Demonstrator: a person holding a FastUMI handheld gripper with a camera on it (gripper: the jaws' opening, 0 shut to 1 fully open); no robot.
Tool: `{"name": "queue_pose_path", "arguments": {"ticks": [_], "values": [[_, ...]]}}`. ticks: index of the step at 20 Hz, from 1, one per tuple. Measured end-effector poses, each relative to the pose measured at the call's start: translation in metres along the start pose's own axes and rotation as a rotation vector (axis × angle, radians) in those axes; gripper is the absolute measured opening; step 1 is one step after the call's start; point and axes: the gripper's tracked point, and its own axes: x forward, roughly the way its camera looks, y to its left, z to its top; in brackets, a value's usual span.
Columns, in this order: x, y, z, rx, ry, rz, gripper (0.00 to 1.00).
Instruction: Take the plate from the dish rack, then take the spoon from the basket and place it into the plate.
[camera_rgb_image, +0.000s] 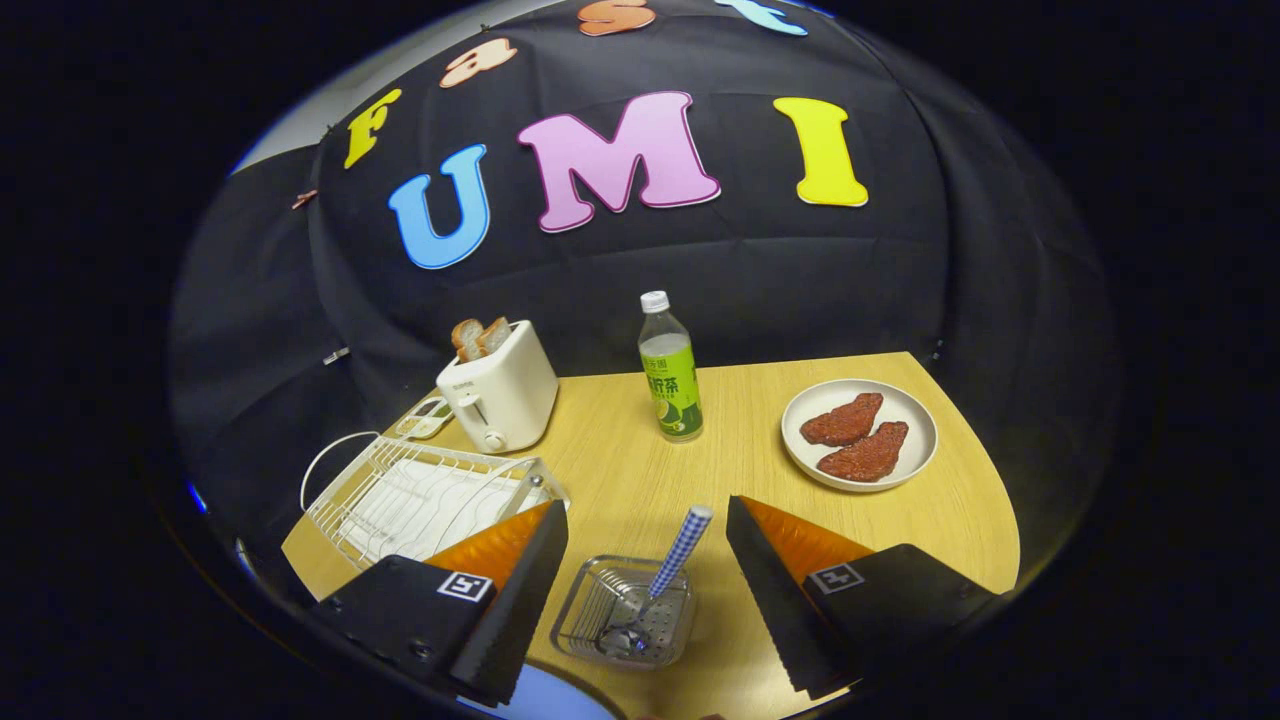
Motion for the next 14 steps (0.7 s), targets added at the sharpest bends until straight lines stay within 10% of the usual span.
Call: {"name": "queue_pose_path", "arguments": {"ticks": [5, 14], "values": [[0.036, -0.015, -0.024, 0.057, 0.085, -0.041, 0.96], [0.056, -0.01, -0.041, 0.074, 0.155, -0.048, 0.44]]}}
